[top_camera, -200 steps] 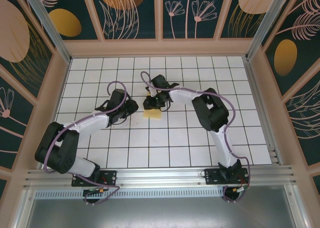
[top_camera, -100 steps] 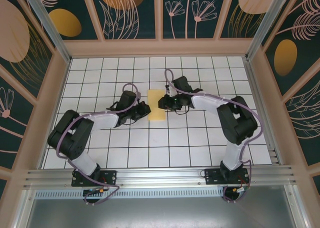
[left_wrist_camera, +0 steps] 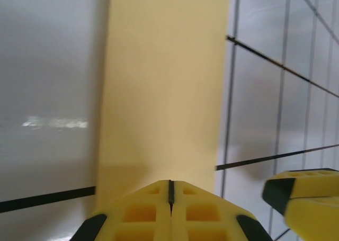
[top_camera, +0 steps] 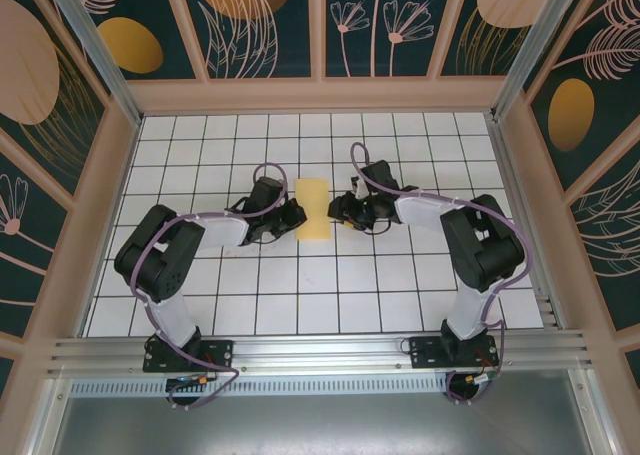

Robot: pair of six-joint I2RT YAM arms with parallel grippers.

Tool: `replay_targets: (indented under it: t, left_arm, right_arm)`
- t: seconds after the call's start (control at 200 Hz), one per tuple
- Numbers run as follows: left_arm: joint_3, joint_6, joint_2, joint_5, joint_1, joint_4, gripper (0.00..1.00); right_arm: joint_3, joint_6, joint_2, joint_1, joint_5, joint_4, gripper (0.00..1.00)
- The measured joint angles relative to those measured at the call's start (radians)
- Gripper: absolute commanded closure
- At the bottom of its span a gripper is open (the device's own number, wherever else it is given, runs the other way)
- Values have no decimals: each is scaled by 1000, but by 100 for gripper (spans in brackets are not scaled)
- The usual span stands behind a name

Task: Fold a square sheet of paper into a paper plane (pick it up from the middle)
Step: Third fold the triangle at the center of the table.

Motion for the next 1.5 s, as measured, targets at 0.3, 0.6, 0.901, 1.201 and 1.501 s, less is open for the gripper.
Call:
replay_targets:
  t: [0.3,0.6,0.901,1.201,1.501]
  left_arm:
    - [0,-13,31,-40,0,-28,95]
    - [0,-45,31,-45,0,-29,96]
    - [0,-53,34,-40,3,-26,96]
    - [0,-53,36,-27,6,-24,96]
    - [0,-53,36,-16,6,-18,94]
  right_arm:
    - [-1,18,19,5,-6,4,54]
    - [-1,18,59,31,-7,-15,54]
    - [0,23,63,47,-32,-19,60]
    - [0,37,64,69,-56,-17,64]
    - [-21,136,64,68,-55,65,93]
